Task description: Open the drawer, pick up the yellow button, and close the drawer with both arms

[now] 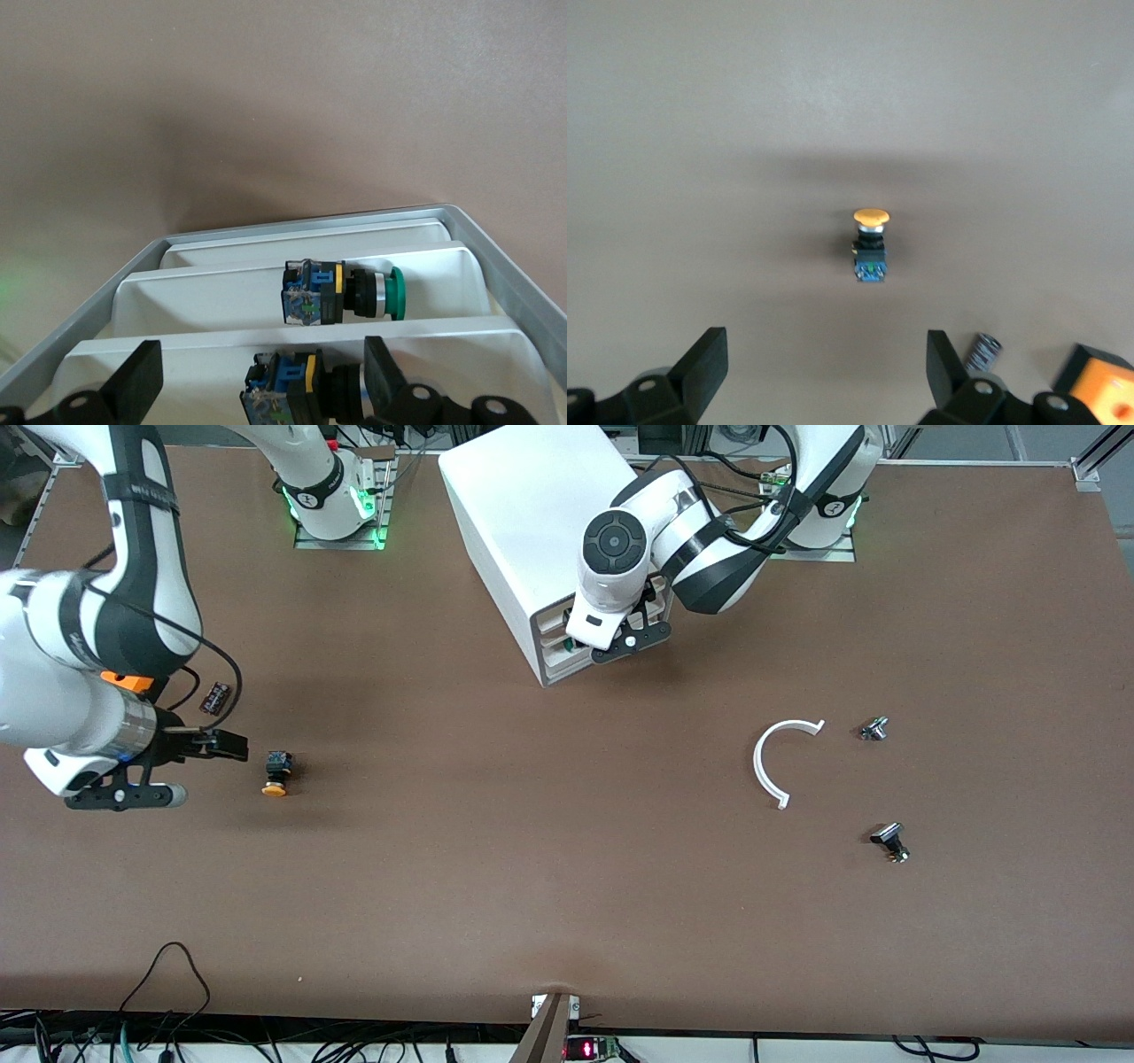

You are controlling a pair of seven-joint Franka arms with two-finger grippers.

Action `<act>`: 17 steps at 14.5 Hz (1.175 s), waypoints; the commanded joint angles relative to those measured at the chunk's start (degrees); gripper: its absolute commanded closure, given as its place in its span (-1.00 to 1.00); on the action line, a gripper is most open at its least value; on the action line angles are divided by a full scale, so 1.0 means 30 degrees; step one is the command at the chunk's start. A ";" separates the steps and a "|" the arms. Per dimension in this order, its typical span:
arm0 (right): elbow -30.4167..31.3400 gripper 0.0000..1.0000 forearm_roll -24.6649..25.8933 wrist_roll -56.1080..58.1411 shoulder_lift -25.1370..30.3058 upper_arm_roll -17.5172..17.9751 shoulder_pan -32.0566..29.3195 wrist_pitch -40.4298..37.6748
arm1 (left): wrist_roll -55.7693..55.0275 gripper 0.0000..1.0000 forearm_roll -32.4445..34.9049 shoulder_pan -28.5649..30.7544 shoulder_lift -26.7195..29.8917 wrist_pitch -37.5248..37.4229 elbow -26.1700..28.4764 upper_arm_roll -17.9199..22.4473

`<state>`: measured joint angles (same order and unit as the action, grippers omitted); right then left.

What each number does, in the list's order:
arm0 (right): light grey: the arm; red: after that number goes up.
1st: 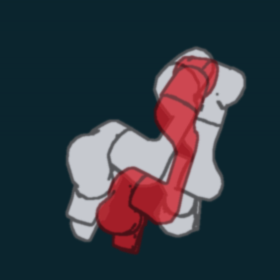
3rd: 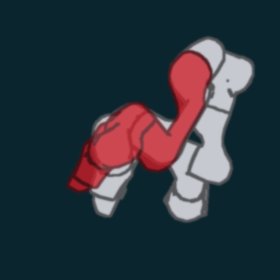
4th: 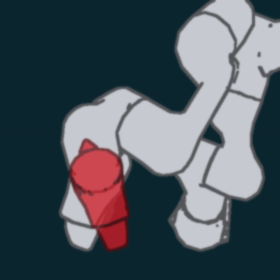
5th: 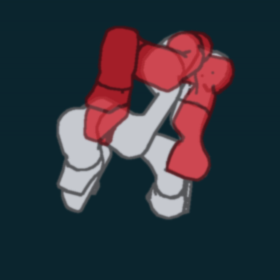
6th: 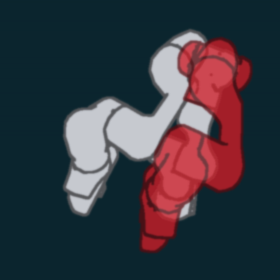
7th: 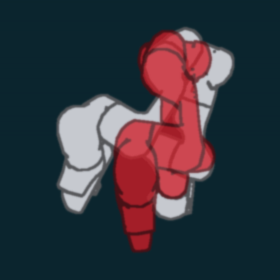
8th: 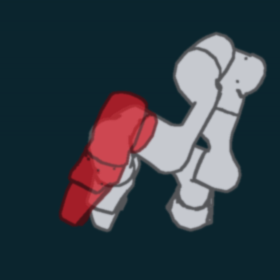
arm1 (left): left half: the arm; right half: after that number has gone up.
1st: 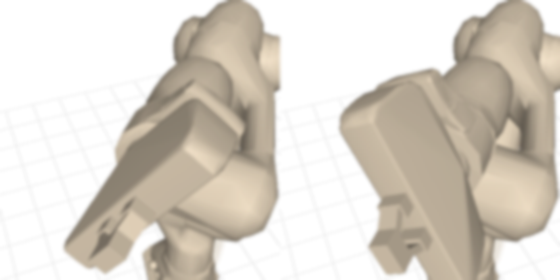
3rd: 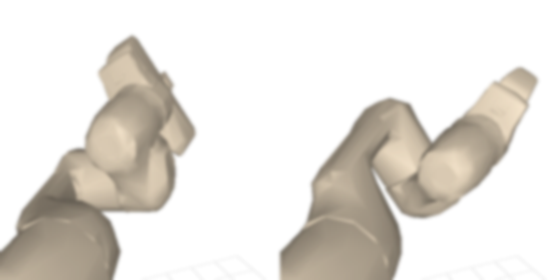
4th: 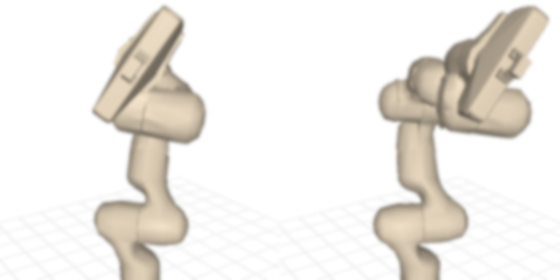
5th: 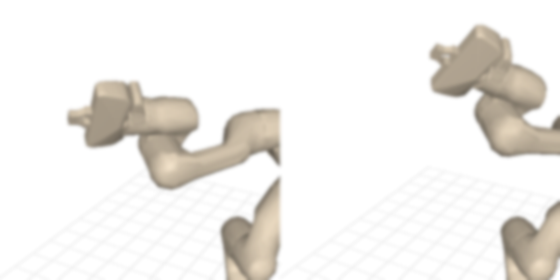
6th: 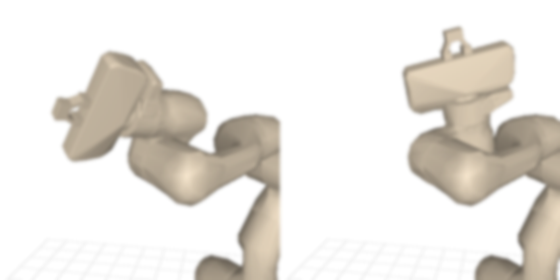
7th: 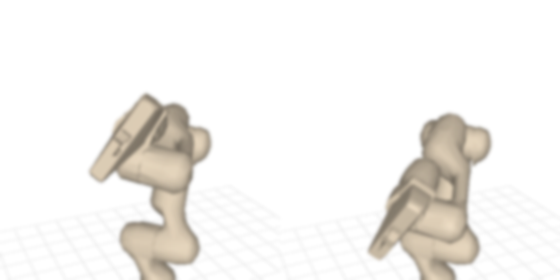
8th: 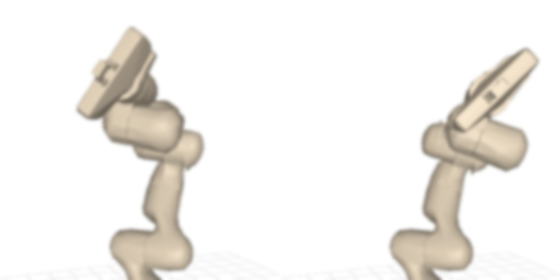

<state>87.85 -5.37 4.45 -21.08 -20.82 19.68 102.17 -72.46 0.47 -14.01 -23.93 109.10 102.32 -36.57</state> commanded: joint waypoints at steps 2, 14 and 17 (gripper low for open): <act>-0.1333 -0.99 0.0852 -0.0339 0.1280 -0.0031 0.0587 -0.1564 | 0.0304 -1.00 -0.0244 0.0186 0.0037 -0.2346 -0.1961 0.0206; -0.1920 -0.99 0.2047 -0.4002 0.4973 0.8166 -0.6380 -0.5785 | 1.1249 -1.00 0.3448 0.5248 0.0241 -0.7949 -0.8411 0.0530; -0.1774 -0.99 0.2522 -0.3914 0.5412 0.9168 -0.7000 -0.5610 | 1.5787 -1.00 0.3303 0.6979 0.0649 -0.8854 -0.9173 0.0646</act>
<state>82.03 0.94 -6.94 -6.18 4.24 0.49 85.63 -33.32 9.64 4.46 -23.12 85.42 76.57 -34.46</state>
